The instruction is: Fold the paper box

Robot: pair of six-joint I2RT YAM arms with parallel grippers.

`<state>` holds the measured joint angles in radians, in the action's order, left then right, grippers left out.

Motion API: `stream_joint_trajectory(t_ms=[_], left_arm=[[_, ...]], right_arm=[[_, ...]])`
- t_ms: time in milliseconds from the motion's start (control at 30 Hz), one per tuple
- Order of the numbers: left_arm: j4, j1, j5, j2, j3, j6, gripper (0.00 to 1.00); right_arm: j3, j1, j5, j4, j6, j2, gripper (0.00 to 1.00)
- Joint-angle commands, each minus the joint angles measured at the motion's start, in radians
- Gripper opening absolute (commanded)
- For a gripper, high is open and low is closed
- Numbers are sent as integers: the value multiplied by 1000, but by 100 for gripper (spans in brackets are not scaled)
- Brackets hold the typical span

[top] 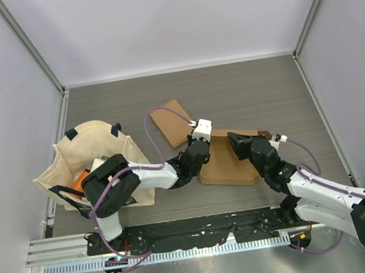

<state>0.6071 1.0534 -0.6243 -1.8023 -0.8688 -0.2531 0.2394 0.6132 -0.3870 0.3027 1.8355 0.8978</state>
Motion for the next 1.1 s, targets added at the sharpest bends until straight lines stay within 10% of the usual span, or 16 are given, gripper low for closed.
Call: stream_joint_trajectory(t_ms=[0, 133, 267, 367, 533, 733, 867, 1067], left_arm=[[-3, -13, -101, -49, -70, 20, 19], [-13, -13, -156, -58, -78, 37, 0], [-1, -13, -170, -5, -27, 41, 0], [-4, -13, -180, 44, 31, 38, 0], [-119, -13, -195, 113, 48, -17, 0], [-214, -13, -224, 124, 28, -92, 0], [-263, -13, -227, 110, 10, -126, 0], [-334, -13, -256, 97, -21, -178, 0]], right_arm=[[17, 2, 17, -99, -33, 32, 1], [40, -4, 20, -140, -187, 18, 5], [136, -9, 33, -296, -592, -60, 58], [274, -10, 115, -590, -963, -91, 78], [518, -10, 99, -1020, -1165, -108, 85], [391, -12, -36, -817, -938, -216, 49], [347, -23, -159, -789, -885, -234, 1], [137, -23, -164, -543, -751, -307, 1]])
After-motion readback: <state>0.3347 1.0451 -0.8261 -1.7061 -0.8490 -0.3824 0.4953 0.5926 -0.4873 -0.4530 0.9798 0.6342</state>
